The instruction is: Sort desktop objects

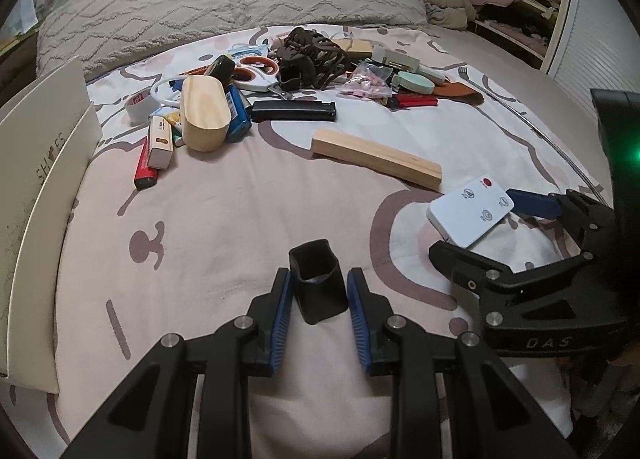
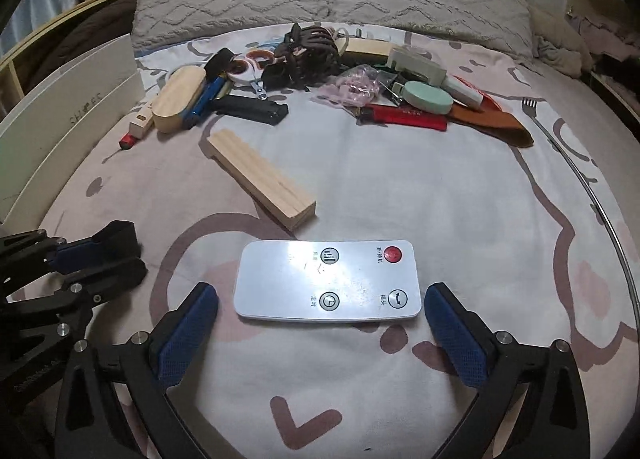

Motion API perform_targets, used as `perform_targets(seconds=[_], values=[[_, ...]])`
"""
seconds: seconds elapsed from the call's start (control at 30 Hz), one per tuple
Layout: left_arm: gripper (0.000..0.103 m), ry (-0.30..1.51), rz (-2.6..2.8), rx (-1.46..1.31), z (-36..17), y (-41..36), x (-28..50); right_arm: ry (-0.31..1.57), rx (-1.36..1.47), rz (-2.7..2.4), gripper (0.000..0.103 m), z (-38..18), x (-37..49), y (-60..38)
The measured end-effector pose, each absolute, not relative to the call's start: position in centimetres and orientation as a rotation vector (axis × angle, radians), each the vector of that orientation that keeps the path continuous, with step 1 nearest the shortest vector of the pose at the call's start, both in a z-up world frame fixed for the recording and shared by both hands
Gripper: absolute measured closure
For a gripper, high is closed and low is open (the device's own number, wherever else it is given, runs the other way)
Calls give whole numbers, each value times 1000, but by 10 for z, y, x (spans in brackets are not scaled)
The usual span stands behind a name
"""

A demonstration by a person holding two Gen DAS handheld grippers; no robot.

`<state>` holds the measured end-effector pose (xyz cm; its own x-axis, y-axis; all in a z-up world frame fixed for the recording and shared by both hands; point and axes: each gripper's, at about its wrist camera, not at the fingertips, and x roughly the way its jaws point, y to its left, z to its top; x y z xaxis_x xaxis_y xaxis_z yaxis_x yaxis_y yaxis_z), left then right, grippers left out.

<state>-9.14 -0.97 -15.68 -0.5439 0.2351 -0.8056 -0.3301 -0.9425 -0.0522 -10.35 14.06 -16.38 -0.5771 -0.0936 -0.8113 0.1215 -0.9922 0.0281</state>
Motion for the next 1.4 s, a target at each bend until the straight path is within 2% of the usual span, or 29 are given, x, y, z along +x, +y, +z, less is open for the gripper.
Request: perform_targets(seconds=[0.17, 0.33, 0.57, 0.67, 0.77, 0.9, 1.4], values=[[74, 34, 2497, -1286, -163, -18, -93, -10, 1375, -2666, 0, -168, -104, 146], [73, -76, 2480, -1285, -166, -26, -94, 18, 1383, -2670, 0, -169, -105, 141], [71, -130, 2491, -1249, -166, -28, -91, 17, 1338, -2692, 0, -169, -102, 142], [71, -128, 2510, -1241, -165, -27, -89, -4, 1313, -2714, 6, -167, -99, 145], [71, -121, 2523, -1237, -164, -27, -88, -17, 1288, -2741, 17, -166, -96, 148], [75, -136, 2541, -1230, -163, -29, -87, -26, 1267, -2750, 17, -164, -95, 148], [75, -156, 2554, -1210, -158, -28, -85, -26, 1230, -2768, 17, -161, -91, 148]])
